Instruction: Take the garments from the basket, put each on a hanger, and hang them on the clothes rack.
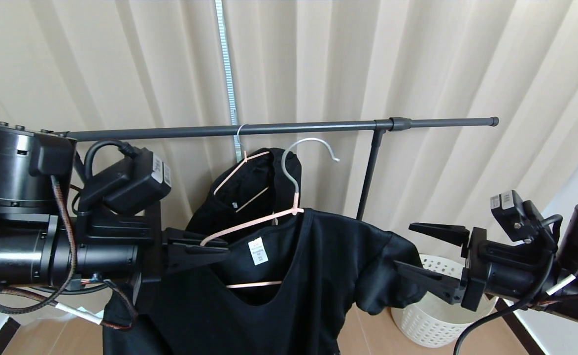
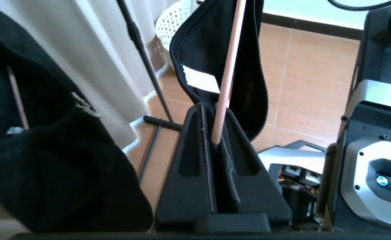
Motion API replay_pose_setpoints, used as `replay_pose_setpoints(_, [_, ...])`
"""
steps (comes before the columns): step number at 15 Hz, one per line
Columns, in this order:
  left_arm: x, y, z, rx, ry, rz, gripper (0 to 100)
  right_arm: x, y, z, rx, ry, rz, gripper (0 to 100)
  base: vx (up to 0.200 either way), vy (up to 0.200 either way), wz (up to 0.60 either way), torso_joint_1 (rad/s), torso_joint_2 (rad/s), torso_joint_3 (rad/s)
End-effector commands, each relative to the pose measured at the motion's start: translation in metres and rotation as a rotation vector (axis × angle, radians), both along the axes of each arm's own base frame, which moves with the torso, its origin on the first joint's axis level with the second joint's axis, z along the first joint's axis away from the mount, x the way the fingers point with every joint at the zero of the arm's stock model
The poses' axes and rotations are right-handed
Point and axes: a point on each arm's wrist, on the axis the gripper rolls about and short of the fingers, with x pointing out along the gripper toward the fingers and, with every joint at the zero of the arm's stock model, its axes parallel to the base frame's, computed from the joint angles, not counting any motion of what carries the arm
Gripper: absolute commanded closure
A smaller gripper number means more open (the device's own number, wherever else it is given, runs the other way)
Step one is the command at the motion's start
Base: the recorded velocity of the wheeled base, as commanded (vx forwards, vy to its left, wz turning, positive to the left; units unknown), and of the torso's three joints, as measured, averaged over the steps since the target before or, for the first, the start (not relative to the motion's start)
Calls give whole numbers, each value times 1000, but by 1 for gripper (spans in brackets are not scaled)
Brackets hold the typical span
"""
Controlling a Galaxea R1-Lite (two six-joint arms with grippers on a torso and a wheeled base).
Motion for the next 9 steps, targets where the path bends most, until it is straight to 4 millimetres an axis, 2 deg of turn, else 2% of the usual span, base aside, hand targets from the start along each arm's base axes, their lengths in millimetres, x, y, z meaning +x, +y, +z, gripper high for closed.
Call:
replay_pose_setpoints(1, [-7,8,9,-16,-39,22,100,9,0,-14,-28,39,-8,0,0,0,0,0,0,0])
replay_pose_setpoints(8, [-14,12,16,-28,-64,34,100,28,-4,-35,-77,81,-28,0,0,0,0,0,0,0])
replay_pose_setpoints(9, [-15,13,15,-27,-63,34,100,29,-5,-37,-86,80,-31,100,0,0,0,0,0,0])
